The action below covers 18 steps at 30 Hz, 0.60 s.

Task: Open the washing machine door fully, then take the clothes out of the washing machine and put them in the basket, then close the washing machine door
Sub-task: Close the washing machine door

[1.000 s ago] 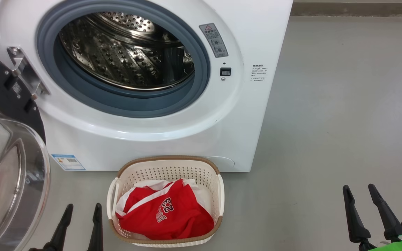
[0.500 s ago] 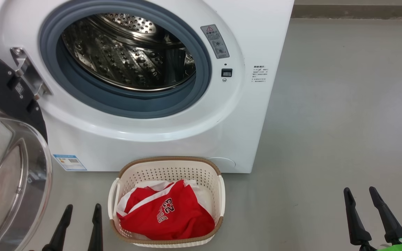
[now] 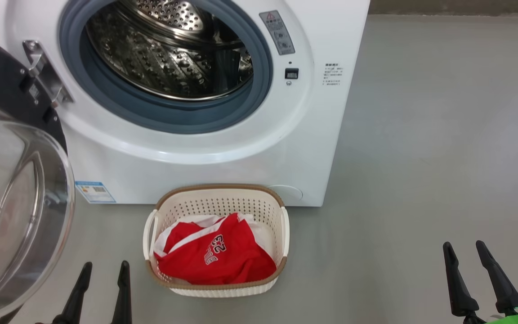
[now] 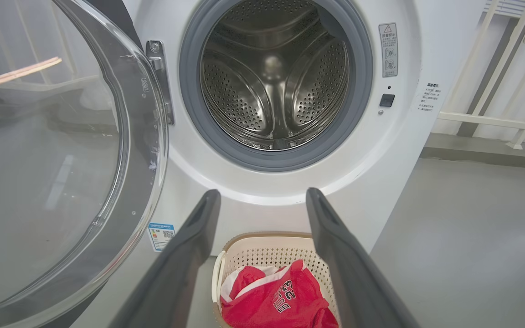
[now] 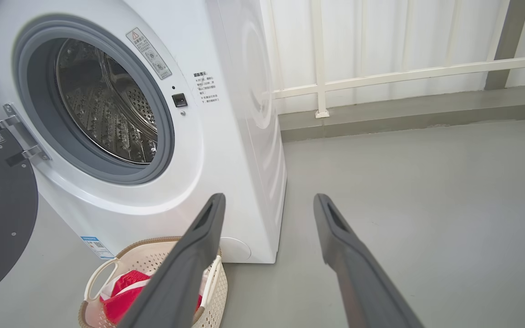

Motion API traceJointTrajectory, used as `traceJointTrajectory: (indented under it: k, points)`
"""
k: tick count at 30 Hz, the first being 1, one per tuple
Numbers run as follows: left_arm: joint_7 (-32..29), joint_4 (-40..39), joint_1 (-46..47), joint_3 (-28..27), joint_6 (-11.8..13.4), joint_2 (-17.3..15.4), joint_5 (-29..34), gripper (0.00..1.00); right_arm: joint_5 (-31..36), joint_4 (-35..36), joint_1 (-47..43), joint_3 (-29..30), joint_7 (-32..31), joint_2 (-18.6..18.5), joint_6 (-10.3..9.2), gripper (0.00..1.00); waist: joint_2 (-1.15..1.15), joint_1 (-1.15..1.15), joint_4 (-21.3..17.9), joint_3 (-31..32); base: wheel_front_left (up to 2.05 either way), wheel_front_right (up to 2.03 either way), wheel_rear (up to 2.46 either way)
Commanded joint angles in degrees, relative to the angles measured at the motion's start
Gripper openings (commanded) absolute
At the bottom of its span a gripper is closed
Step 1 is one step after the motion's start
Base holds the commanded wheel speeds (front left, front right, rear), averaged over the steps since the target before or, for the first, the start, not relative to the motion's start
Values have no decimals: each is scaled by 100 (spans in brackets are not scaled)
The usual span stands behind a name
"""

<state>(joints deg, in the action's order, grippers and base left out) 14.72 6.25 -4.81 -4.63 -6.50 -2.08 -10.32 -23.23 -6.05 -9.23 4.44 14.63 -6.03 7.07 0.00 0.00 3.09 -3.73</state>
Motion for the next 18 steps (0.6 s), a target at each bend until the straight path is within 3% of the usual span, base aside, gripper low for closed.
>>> traceJointTrajectory:
  k: [1,18]
  points:
    - [28,-192,44,-185,41,-80,-23,100,-24,161,104,-124,37,-133,42,100,0,0,-1,-15,-73,73,0]
    - [28,-154,78,-84,27,-80,-67,100,1,168,121,-112,37,-122,42,100,0,0,49,-40,-10,10,0]
